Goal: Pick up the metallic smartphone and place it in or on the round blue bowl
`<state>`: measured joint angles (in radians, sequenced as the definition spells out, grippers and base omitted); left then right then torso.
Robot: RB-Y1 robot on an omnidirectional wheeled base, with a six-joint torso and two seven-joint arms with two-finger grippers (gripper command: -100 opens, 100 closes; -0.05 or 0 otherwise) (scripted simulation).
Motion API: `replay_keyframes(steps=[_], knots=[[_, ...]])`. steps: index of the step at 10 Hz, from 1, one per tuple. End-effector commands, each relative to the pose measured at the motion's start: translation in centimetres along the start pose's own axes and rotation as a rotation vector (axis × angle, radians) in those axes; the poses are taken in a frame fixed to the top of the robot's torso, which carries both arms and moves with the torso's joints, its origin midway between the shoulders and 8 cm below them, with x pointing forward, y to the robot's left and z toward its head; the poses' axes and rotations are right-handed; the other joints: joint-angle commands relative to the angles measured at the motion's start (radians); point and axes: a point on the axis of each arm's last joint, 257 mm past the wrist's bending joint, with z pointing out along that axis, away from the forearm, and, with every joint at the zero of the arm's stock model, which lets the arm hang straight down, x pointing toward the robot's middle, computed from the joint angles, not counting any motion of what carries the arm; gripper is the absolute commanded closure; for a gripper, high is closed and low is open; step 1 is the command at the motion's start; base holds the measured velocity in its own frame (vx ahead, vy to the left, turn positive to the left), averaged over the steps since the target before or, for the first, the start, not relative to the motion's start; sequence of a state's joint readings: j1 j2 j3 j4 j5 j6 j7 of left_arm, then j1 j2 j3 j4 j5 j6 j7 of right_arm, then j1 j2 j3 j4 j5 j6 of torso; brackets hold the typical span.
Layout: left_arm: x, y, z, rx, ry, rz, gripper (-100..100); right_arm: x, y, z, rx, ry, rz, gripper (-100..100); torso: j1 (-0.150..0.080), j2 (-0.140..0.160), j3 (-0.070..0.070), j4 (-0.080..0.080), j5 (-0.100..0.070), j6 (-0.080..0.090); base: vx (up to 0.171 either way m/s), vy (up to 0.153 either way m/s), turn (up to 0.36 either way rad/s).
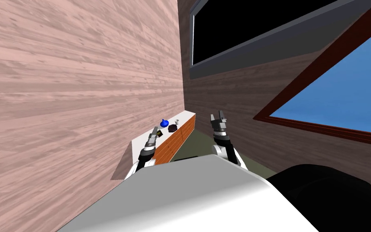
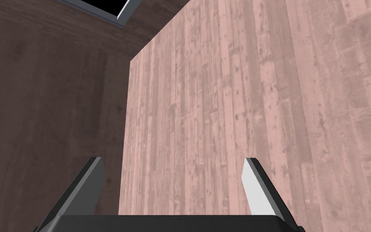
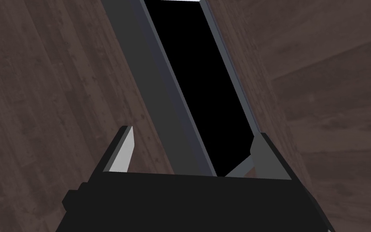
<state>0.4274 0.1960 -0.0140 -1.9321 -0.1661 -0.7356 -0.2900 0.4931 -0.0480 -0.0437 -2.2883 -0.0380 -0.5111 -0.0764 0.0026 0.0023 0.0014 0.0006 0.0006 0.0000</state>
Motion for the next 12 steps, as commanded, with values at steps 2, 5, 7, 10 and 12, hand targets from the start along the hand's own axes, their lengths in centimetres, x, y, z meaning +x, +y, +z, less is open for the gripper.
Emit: replay_keyframes(steps=[2, 5, 7, 10, 12], knots=[[1.3, 2.1, -1.0, -0.029, 0.041, 0.056, -100, 0.0, 0.0, 0.0, 0.000, 0.000, 0.000, 0, 0.000, 0.000, 0.000, 0.000, 0.000, 0.000, -0.053, 0.039, -0.149], [2.4, 4.2, -2.1, -0.063, 0.077, 0.090, -100, 0.0, 0.0, 0.0, 0.000, 0.000, 0.000, 0, 0.001, 0.001, 0.000, 0.000, 0.000, 0.000, -0.052, 0.040, -0.114], [3.3, 5.7, -3.0, -0.085, 0.108, 0.126, -100, 0.0, 0.0, 0.0, 0.000, 0.000, 0.000, 0, 0.001, 0.001, 0.000, 0.000, 0.000, 0.000, -0.052, 0.039, -0.137], [4.5, 8.0, -4.3, -0.104, 0.162, 0.200, -100, 0.0, 0.0, 0.0, 0.000, 0.000, 0.000, 0, 0.001, 0.000, 0.000, 0.000, 0.000, -0.001, -0.047, 0.043, -0.148], [5.3, 9.7, -5.4, -0.127, 0.198, 0.234, -100, 0.0, 0.0, 0.0, 0.000, 0.000, 0.000, 0, 0.002, 0.000, 0.000, 0.000, 0.000, -0.001, -0.045, 0.045, -0.178]])
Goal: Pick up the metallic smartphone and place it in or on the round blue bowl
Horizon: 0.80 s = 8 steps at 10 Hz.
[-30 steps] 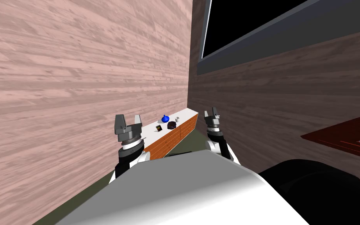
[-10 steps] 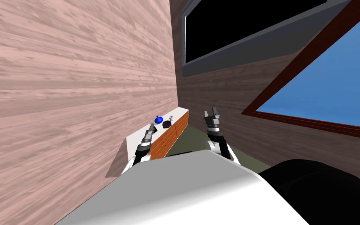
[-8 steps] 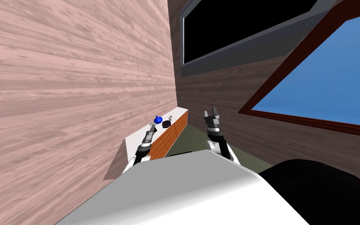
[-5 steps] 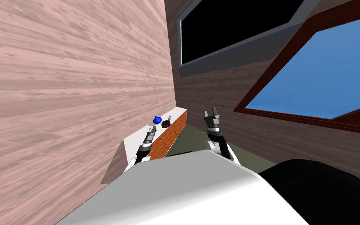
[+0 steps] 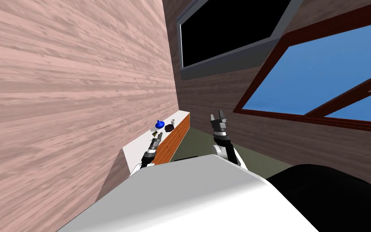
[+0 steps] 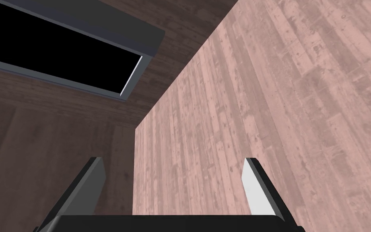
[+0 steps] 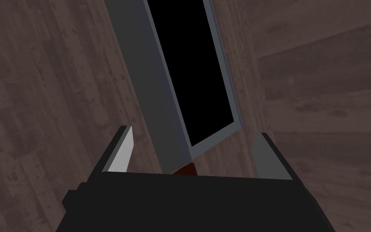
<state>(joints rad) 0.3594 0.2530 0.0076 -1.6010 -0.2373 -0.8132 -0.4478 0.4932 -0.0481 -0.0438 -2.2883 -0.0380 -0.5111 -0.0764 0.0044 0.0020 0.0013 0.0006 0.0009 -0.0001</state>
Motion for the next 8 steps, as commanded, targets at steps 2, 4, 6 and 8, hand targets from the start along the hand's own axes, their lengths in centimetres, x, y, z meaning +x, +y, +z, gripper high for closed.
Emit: replay_keyframes(steps=[2, 4, 6, 8], knots=[[1.1, 1.5, -0.4, -0.009, 0.038, 0.058, -100, 0.0, 0.0, 0.0, 0.000, 0.000, 0.000, 0, 0.000, -0.001, 0.000, 0.000, 0.000, -0.001, -0.033, 0.046, -0.110], [2.3, 3.2, -1.3, -0.030, 0.076, 0.091, -100, 0.0, 0.0, 0.0, 0.000, 0.000, 0.000, 0, 0.000, -0.001, -0.001, 0.000, 0.000, -0.001, -0.033, 0.050, -0.137], [2.9, 3.9, -1.9, -0.049, 0.090, 0.086, -100, 0.0, 0.0, 0.0, 0.000, 0.000, 0.000, 0, 0.000, -0.001, -0.001, 0.000, 0.000, -0.001, -0.025, 0.035, -0.038], [3.8, 5.2, -2.6, -0.062, 0.123, 0.120, -100, 0.0, 0.0, 0.0, 0.000, 0.000, 0.000, 0, -0.001, -0.002, -0.001, 0.000, 0.000, 0.000, -0.022, 0.036, -0.135]])
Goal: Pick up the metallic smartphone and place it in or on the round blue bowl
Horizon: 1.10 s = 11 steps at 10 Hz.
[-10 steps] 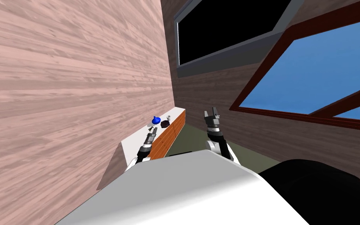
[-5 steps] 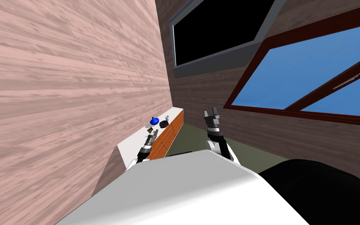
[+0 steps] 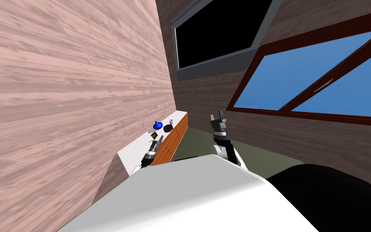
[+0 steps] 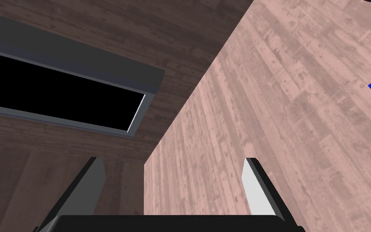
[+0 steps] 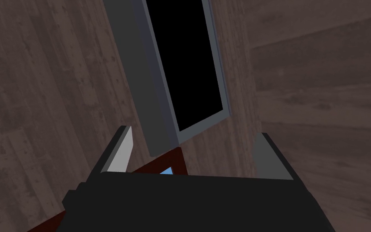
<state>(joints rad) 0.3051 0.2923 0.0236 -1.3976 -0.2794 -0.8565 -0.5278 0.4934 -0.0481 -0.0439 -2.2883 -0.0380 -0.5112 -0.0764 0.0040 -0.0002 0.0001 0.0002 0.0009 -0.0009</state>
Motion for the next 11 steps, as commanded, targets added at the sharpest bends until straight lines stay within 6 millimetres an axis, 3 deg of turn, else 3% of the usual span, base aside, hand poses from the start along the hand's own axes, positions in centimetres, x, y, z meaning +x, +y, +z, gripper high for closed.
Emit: replay_keyframes(steps=[1, 11], knots=[[0.7, 1.0, -0.3, -0.002, 0.027, 0.042, -100, 0.0, 0.0, 0.0, 0.000, 0.000, 0.000, 0, 0.000, 0.000, 0.000, 0.000, 0.000, 0.000, -0.023, 0.063, -0.147], [3.9, 6.5, -3.5, -0.055, 0.164, 0.163, -100, 0.0, 0.0, 0.0, 0.000, 0.000, 0.000, 0, 0.003, -0.001, -0.001, 0.000, 0.001, 0.000, -0.016, 0.057, -0.097]])
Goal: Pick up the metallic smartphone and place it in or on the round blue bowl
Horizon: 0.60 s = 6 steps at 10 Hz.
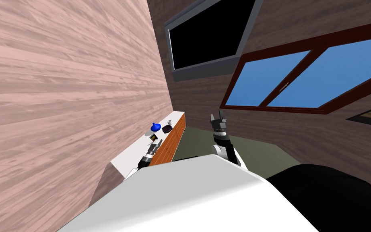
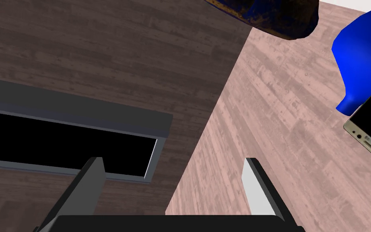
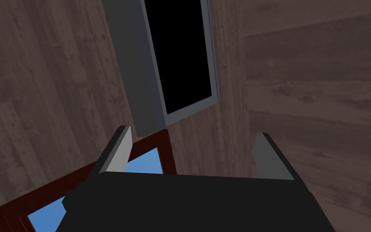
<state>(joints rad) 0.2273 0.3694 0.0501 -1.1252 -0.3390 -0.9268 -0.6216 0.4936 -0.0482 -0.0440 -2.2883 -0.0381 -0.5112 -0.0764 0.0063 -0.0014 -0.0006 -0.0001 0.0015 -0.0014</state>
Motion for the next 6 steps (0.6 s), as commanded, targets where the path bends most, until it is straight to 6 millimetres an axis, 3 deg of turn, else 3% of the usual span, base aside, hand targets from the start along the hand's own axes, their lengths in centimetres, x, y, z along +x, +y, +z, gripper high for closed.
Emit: replay_keyframes(steps=[1, 6], knots=[[0.6, 1.2, -0.5, -0.006, 0.030, 0.034, -100, 0.0, 0.0, 0.0, 0.000, 0.000, 0.000, 0, 0.000, 0.000, 0.000, 0.000, 0.000, 0.000, -0.010, 0.065, -0.111], [2.0, 4.5, -2.2, -0.029, 0.107, 0.113, -100, 0.0, 0.0, 0.0, 0.000, 0.000, 0.000, 0, -0.001, 0.000, 0.000, 0.000, 0.000, 0.000, -0.011, 0.083, -0.106]])
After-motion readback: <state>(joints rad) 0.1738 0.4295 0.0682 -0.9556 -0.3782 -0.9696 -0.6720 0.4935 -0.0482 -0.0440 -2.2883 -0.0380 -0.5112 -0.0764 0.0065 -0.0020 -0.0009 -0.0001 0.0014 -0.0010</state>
